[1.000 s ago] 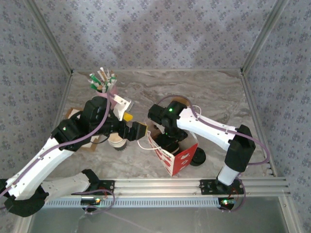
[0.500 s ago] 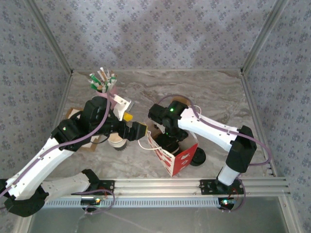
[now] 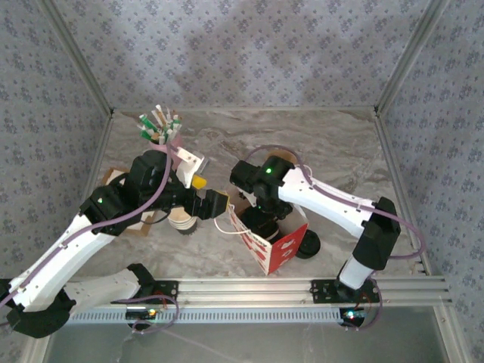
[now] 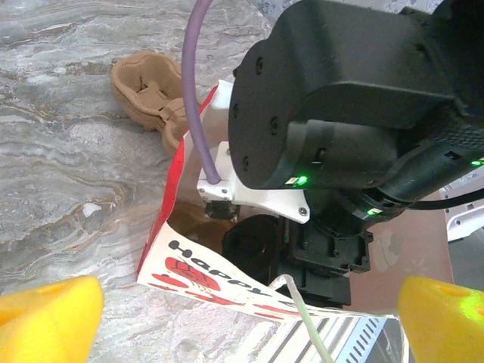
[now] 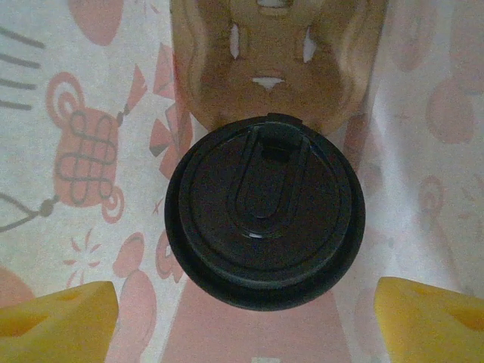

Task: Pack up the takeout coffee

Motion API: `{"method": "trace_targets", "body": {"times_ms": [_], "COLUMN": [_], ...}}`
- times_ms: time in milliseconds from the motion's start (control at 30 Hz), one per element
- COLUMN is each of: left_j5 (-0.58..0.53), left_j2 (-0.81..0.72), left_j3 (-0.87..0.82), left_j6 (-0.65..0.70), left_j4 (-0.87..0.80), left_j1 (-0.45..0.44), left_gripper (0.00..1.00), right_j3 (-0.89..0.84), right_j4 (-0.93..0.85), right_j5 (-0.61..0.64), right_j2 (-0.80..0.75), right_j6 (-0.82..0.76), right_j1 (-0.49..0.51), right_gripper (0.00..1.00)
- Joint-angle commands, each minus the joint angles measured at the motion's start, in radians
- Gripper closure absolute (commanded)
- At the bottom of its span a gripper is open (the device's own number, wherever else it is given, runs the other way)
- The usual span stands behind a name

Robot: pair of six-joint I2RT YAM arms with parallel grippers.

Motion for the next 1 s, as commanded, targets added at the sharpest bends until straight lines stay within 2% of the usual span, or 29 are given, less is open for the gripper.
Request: {"method": "trace_targets", "body": {"times_ms": [0,500,967], "left_j5": [-0.010,-0.008,-0.007], "left_j2": [-0.003,0.002,0.001], "left_j3": [0.030,0.036,0.030], "left_j6": [0.016,0.015,0.012], "left_j4": [0.003,0.004,0.003], "left_j1": [-0.006,-0.006,-0.006], "left_gripper": [0.00,0.01,0.01], "right_j3": [0.040,0.097,0.031], "right_j4": [-0.043,-0.070,-0.038], "right_j5": [0.018,0.033,0.003], "right_j2": [-0.029,-0.050,-0.062], "right_j6": [0.018,0.031,0.041], "right_j1": [0.011,0.030,0.028], "right_gripper": [0.11,0.11,0.11]}}
